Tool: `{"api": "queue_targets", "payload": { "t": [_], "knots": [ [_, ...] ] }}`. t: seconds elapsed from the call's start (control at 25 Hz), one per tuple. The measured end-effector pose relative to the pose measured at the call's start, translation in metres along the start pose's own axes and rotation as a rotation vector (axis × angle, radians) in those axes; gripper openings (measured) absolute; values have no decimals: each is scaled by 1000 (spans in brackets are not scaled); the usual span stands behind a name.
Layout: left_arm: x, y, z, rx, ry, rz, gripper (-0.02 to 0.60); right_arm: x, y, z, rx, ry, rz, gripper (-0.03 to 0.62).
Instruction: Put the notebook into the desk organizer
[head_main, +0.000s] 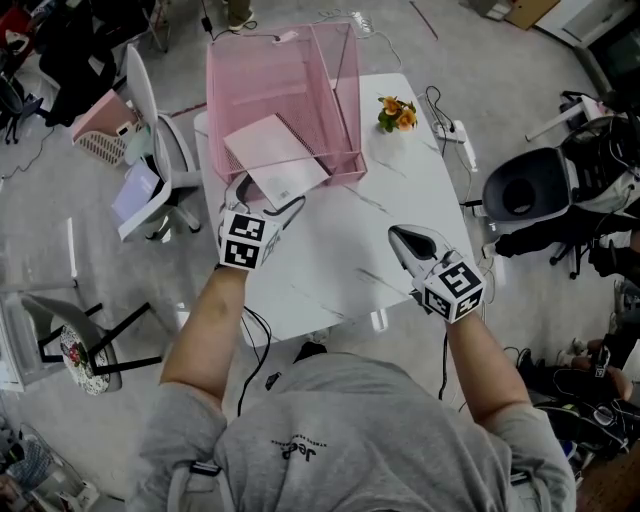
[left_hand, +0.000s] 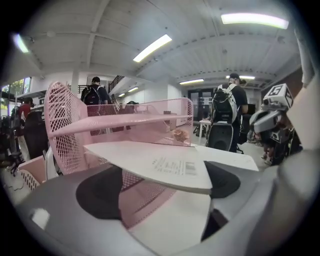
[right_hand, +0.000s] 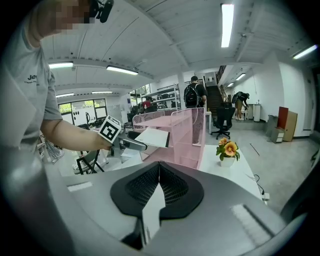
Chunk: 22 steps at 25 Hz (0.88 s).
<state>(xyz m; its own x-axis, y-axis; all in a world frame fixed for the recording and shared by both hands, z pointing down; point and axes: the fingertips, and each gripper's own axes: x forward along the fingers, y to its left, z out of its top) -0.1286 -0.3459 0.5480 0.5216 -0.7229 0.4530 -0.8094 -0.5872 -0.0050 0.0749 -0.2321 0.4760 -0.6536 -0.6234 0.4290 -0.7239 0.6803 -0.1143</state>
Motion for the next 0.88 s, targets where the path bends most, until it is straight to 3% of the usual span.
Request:
{"api": "queue_targets", "payload": {
  "t": [0.24,0.52,0.68,0.76,0.84,0.88],
  "knots": [
    [-7,-3,3,-137,2,37,551,0,5,1,8,2,9,5],
    [-26,0,-20,-237,38,145,549,2,5,0,10,4,19,5],
    [-30,4,-30,-304,43,149,549,3,10,-2,10,7,22,5],
    [-29,1,-29,-297,40,137,542,5,11,-3,11,8,28,5],
    [-29,-5,-29,-254,43,117,456,5,13,-3,11,8,32,5],
    [-30,-7,-29,-234,42,108,451,5,14,-2,11,8,32,5]
  ]
}}
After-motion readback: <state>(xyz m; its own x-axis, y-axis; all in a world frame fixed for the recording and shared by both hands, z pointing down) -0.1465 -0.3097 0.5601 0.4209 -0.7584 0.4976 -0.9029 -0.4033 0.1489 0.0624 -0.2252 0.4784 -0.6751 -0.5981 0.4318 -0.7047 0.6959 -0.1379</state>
